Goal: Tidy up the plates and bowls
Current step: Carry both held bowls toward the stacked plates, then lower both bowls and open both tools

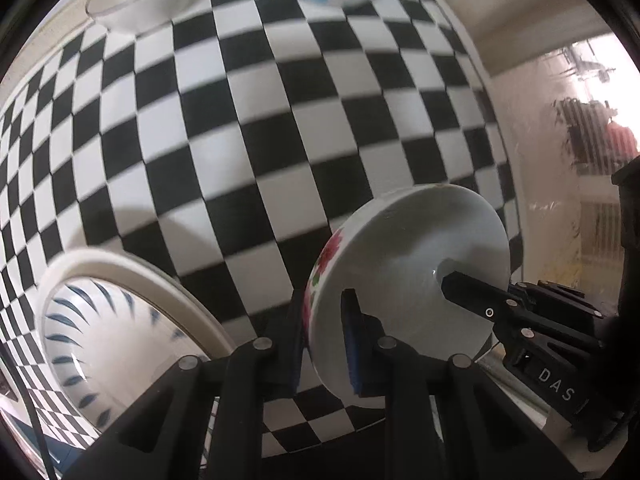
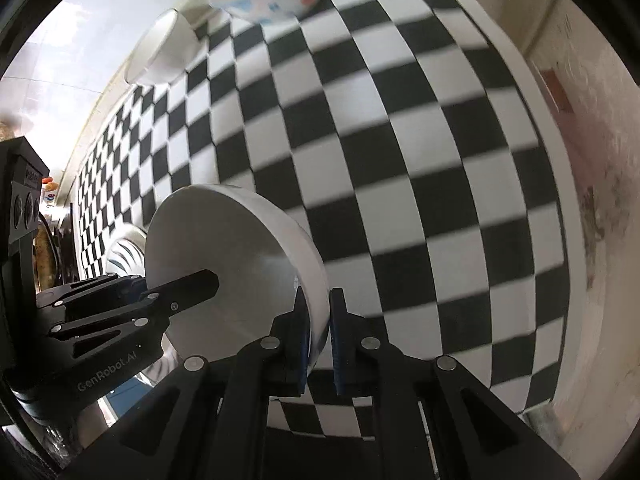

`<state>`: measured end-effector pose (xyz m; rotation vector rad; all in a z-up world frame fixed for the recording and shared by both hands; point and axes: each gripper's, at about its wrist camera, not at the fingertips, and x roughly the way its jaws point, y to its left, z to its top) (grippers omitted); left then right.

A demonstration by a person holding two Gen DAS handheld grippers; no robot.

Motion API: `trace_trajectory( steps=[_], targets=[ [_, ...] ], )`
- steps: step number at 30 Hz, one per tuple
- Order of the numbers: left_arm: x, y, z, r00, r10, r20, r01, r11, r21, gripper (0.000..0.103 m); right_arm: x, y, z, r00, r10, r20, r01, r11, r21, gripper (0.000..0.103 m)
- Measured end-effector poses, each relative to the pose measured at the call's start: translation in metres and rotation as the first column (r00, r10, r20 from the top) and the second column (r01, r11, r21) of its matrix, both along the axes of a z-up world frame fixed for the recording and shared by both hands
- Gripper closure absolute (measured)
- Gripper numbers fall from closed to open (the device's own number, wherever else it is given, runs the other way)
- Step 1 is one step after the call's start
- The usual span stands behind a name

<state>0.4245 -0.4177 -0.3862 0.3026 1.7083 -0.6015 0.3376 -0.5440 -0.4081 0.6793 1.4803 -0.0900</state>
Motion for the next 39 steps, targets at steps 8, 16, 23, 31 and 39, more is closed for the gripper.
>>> trace_trajectory(
  steps=[8,16,23,31,39],
  targets=[
    [-0.027,-0.008,-0.025,0.999,-0.022,-0.043,0.024,0.999,0.040,0.088,-0.019,0.001,-0.021,0.999,-0.001,-0.040,0.001,1.000,0.007,0.093],
    [-0.031,-0.026,-0.046,0.998,-0.009,-0.067,0.012,0.999,0.051,0.088,-0.015,0.006,-0.030,0.998,0.007,-0.070,-0.007,1.000,0.011,0.093],
    [-0.026,-0.011,-0.037,0.997,0.006,-0.082,-0.003,0.999,0.043,0.087,-0.018,0.001,-0.033,0.996,-0.013,-0.092,0.017,0.999,0.039,0.093],
    [0.000,0.016,-0.016,0.991,0.095,-0.098,-0.095,0.995,0.010,0.086,-0.021,-0.018,-0.015,0.996,-0.002,-0.091,0.006,0.999,0.042,0.082],
    [0.036,0.037,0.044,0.987,0.163,0.006,-0.162,0.985,-0.064,0.080,-0.001,-0.047,0.039,0.999,-0.031,0.013,0.031,0.999,-0.030,0.044]
  ],
)
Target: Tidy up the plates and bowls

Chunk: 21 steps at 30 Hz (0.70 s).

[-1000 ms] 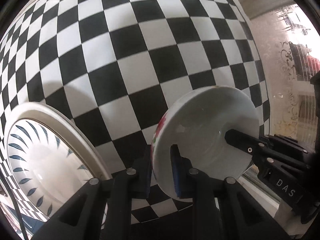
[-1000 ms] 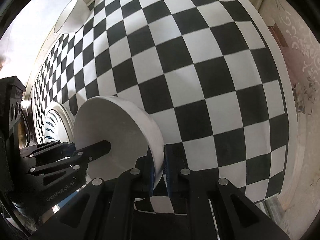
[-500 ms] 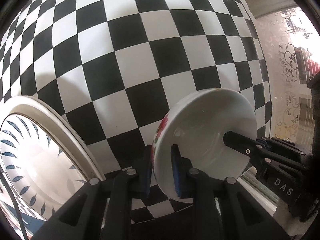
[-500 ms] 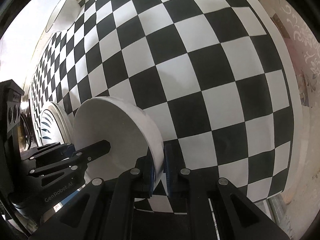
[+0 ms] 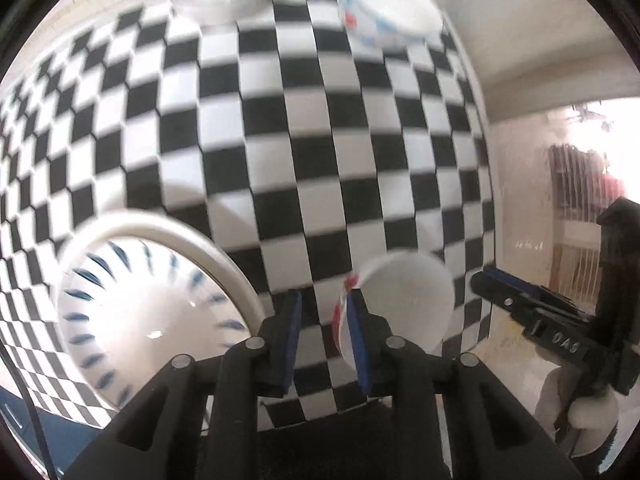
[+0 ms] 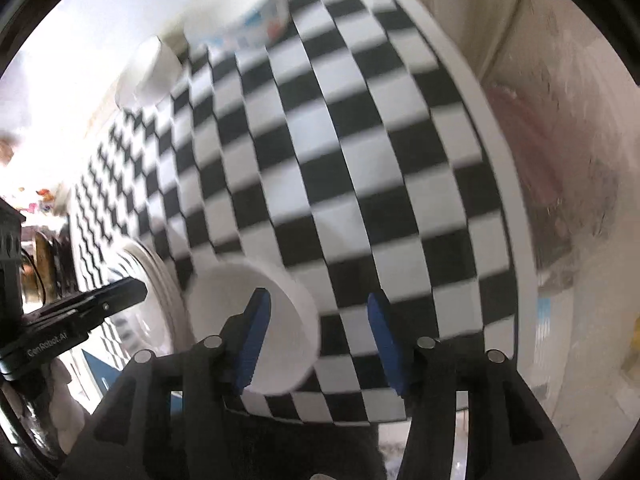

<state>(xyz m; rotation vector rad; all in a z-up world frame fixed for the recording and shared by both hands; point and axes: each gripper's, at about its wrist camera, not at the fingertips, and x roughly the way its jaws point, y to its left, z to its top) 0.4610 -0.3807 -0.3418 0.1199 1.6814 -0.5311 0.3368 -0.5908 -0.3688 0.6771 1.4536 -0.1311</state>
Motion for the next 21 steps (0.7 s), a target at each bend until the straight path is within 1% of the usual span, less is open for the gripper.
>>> trace_trajectory(
  steps=[1,2,3,4,6,10,13,16,17,18,21],
  targets=[
    [0.005,0.002,0.004,1.000,0.002,0.020,-0.002,1.000,-0.002,0.080,0.010,-0.003,0.009,1.000,-0.004,0.028,0.004,1.000,0.001,0.041],
    [0.012,0.003,0.009,0.999,0.005,0.044,-0.005,1.000,-0.003,0.080,0.019,-0.005,0.017,0.998,-0.004,0.055,0.003,1.000,0.008,0.031],
    [0.024,0.005,0.015,0.997,0.014,0.073,-0.013,1.000,-0.002,0.080,0.028,-0.006,0.023,0.997,-0.003,0.082,0.002,1.000,0.015,0.025],
    [0.033,0.003,0.020,0.996,0.025,0.086,-0.025,1.000,-0.001,0.080,0.043,-0.006,0.032,0.993,0.001,0.121,-0.004,1.000,0.024,0.018],
    [0.060,0.011,0.023,0.993,0.069,0.098,-0.069,0.998,-0.010,0.080,0.069,-0.003,0.044,0.986,0.017,0.164,-0.021,0.999,0.025,0.018],
    [0.110,0.028,0.023,0.980,0.163,0.110,-0.162,0.987,-0.021,0.080,0.140,0.018,0.063,0.966,0.062,0.249,-0.076,0.996,0.047,0.018],
    [0.153,0.042,0.021,0.965,0.235,0.118,-0.234,0.972,-0.027,0.080,0.190,0.034,0.066,0.956,0.093,0.280,-0.118,0.990,0.072,0.018],
    [0.192,0.058,0.010,0.951,0.295,0.095,-0.292,0.955,-0.045,0.080,0.233,0.050,0.059,0.955,0.115,0.275,-0.139,0.988,0.070,0.018],
    [0.201,0.061,0.006,0.948,0.308,0.084,-0.304,0.951,-0.052,0.080,0.251,0.056,0.052,0.957,0.125,0.262,-0.148,0.986,0.073,0.018],
    [0.215,0.065,0.000,0.943,0.325,0.069,-0.322,0.945,-0.056,0.080,0.263,0.059,0.048,0.959,0.128,0.253,-0.151,0.986,0.074,0.018],
    [0.238,0.070,-0.016,0.938,0.346,0.032,-0.343,0.937,-0.069,0.080,0.297,0.068,0.027,0.968,0.137,0.208,-0.155,0.985,0.072,0.019]
  ],
)
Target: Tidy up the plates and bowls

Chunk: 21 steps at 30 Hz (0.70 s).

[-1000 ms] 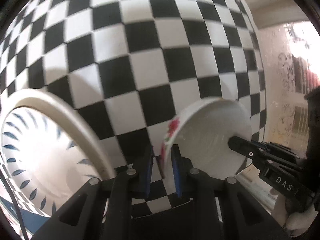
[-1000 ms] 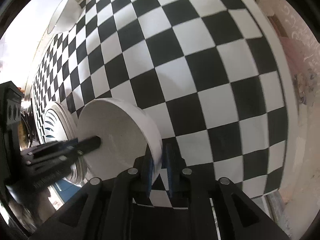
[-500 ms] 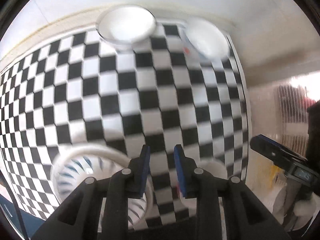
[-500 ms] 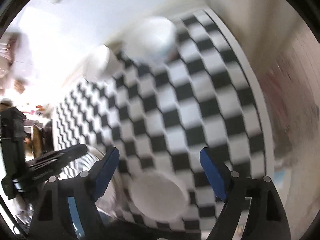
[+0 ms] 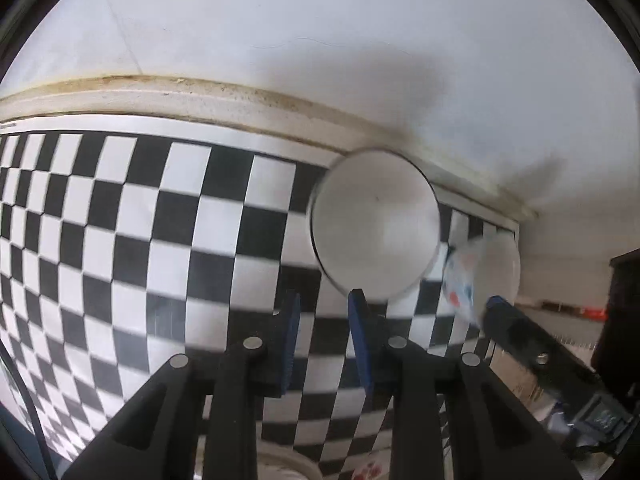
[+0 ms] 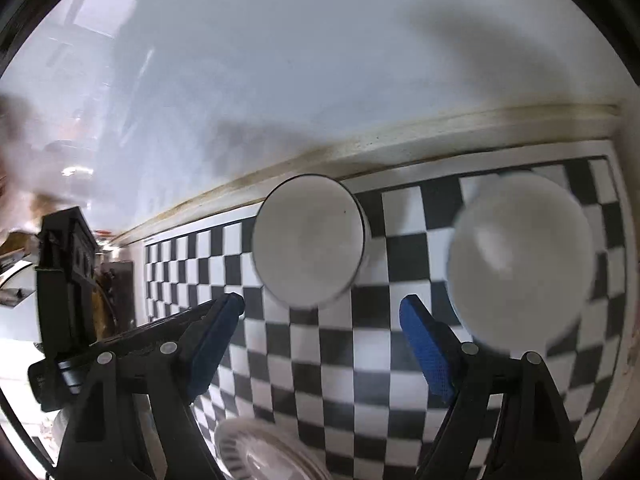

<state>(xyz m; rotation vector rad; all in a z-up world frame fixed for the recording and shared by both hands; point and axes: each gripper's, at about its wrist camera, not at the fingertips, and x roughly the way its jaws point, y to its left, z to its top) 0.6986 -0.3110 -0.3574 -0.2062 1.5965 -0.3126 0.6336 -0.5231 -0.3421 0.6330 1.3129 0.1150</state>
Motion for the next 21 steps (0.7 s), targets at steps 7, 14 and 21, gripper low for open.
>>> trace_trajectory(
  steps=[7,14,21],
  targets=[
    [0.029,-0.002,-0.028,0.999,-0.017,-0.050,0.017,1.000,-0.011,0.080,0.038,0.007,-0.040,0.996,-0.001,-0.093,0.000,1.000,-0.008,0.038],
    [0.042,-0.017,-0.042,0.996,-0.078,-0.047,0.079,0.997,0.024,0.080,0.048,0.000,-0.063,0.990,-0.027,-0.138,0.029,1.000,0.009,0.050],
    [0.049,-0.029,-0.051,0.992,-0.122,-0.014,0.123,0.991,0.062,0.081,0.057,0.003,-0.074,0.985,-0.026,-0.171,0.013,0.997,-0.074,0.085]
  ],
)
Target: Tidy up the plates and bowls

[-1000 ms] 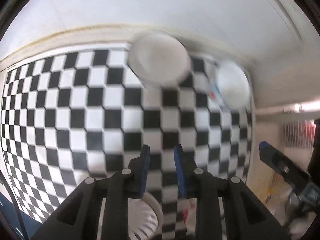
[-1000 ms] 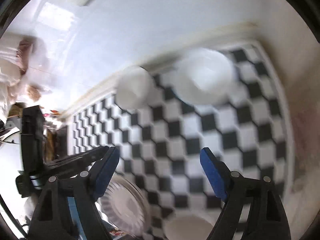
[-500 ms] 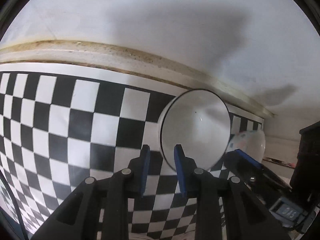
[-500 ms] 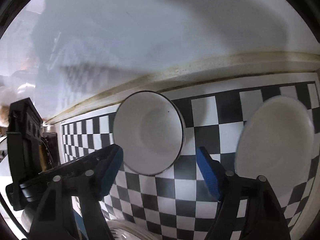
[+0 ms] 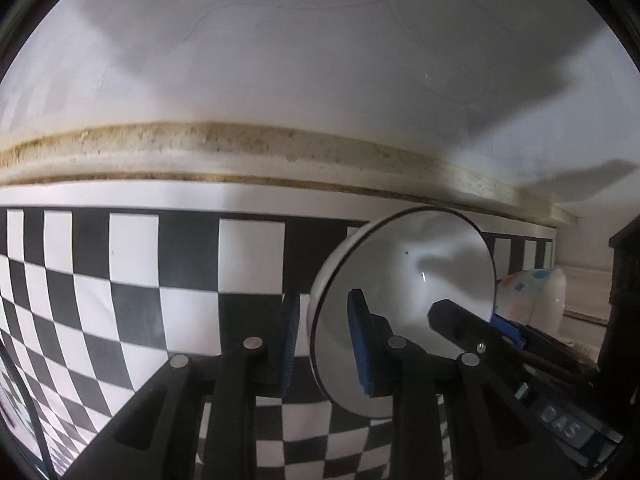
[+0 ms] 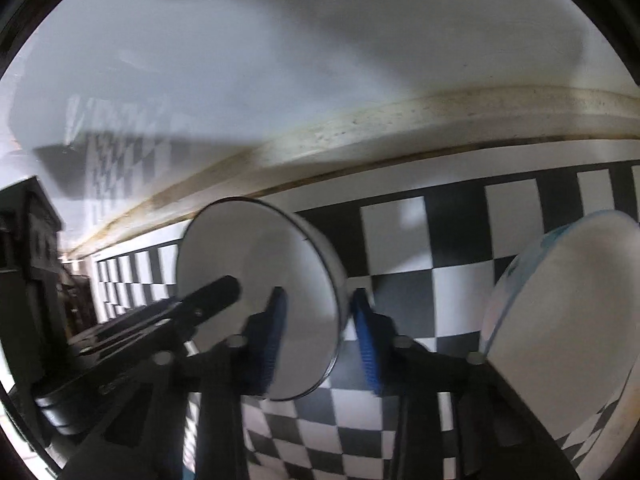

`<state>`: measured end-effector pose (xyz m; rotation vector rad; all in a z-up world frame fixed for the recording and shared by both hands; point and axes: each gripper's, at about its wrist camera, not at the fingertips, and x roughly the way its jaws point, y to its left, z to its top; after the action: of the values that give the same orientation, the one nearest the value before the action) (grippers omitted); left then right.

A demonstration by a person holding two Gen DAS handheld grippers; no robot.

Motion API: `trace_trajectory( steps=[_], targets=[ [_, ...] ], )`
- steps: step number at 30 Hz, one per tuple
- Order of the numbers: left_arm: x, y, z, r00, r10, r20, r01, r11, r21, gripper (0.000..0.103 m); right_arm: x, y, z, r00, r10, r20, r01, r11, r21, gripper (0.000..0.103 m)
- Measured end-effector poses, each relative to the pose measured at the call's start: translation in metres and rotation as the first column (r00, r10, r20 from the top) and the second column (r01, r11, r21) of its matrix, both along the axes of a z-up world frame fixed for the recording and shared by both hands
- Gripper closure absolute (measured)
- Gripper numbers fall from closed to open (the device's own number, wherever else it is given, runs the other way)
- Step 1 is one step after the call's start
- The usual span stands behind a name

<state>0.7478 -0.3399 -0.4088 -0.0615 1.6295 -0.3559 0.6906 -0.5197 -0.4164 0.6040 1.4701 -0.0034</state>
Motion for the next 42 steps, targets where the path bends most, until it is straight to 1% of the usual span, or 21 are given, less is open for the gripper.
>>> trace_trajectory(
  steps=[2,5,8,9,11,15,18,22,23,27,30,34,35,38,42],
  targets=[
    [0.000,0.001,-0.001,1.000,0.000,-0.002,0.000,1.000,-0.015,0.085,0.000,-0.003,-0.003,1.000,0.002,0.000,-0.002,0.999,-0.041,0.094],
    [-0.003,-0.001,0.002,1.000,-0.014,0.022,0.014,1.000,-0.006,0.085,-0.003,-0.005,-0.004,1.000,0.004,0.022,-0.003,0.999,-0.038,0.094],
    [-0.009,0.002,0.007,0.999,-0.029,0.031,0.029,1.000,-0.004,0.085,-0.008,-0.005,-0.005,1.000,0.003,0.019,-0.003,0.999,-0.037,0.095],
    [-0.013,-0.002,0.008,0.999,-0.032,0.037,0.032,0.999,0.000,0.085,-0.010,-0.005,-0.004,1.000,0.004,0.021,-0.003,0.999,-0.032,0.095],
    [-0.021,-0.001,0.015,0.998,-0.039,0.051,0.039,0.999,0.002,0.085,-0.015,0.000,0.000,0.999,0.009,0.030,-0.008,0.999,-0.032,0.095],
    [-0.035,0.008,0.028,0.999,-0.023,0.050,0.023,1.000,-0.014,0.085,-0.029,0.007,0.013,0.999,0.017,0.049,-0.016,0.999,-0.029,0.095],
    [-0.046,0.016,0.040,0.999,-0.012,0.050,0.013,1.000,-0.024,0.085,-0.047,0.012,0.025,0.998,0.024,0.057,-0.023,0.999,-0.031,0.095],
    [-0.079,0.023,0.061,0.996,-0.060,0.061,0.061,0.998,-0.003,0.085,-0.075,0.026,0.038,0.997,0.033,0.072,-0.030,0.999,-0.037,0.095],
    [-0.081,0.026,0.065,0.996,-0.070,0.060,0.070,0.998,0.000,0.085,-0.087,0.027,0.042,0.997,0.029,0.075,-0.027,0.999,-0.033,0.095],
    [-0.113,0.026,0.084,0.991,-0.115,0.063,0.116,0.993,-0.008,0.085,-0.132,0.023,0.060,0.996,0.007,0.091,-0.004,0.999,-0.037,0.095],
    [-0.145,0.020,0.099,0.986,-0.154,0.069,0.156,0.987,-0.028,0.085,-0.179,0.015,0.071,0.994,-0.039,0.103,0.041,0.999,-0.023,0.095],
    [-0.185,0.011,0.116,0.979,-0.196,0.050,0.199,0.977,-0.069,0.085,-0.233,0.006,0.081,0.989,-0.101,0.112,0.101,0.995,0.000,0.095],
    [-0.193,0.006,0.118,0.976,-0.210,0.049,0.213,0.974,-0.070,0.085,-0.254,-0.002,0.086,0.987,-0.116,0.113,0.117,0.993,0.001,0.095],
    [-0.217,-0.014,0.123,0.961,-0.270,0.059,0.274,0.959,-0.076,0.085,-0.298,-0.012,0.093,0.983,-0.148,0.111,0.150,0.989,-0.009,0.095],
    [-0.255,-0.032,0.132,0.931,-0.361,0.059,0.364,0.928,-0.072,0.085,-0.352,-0.023,0.093,0.978,-0.190,0.091,0.191,0.982,-0.004,0.095]
  ],
)
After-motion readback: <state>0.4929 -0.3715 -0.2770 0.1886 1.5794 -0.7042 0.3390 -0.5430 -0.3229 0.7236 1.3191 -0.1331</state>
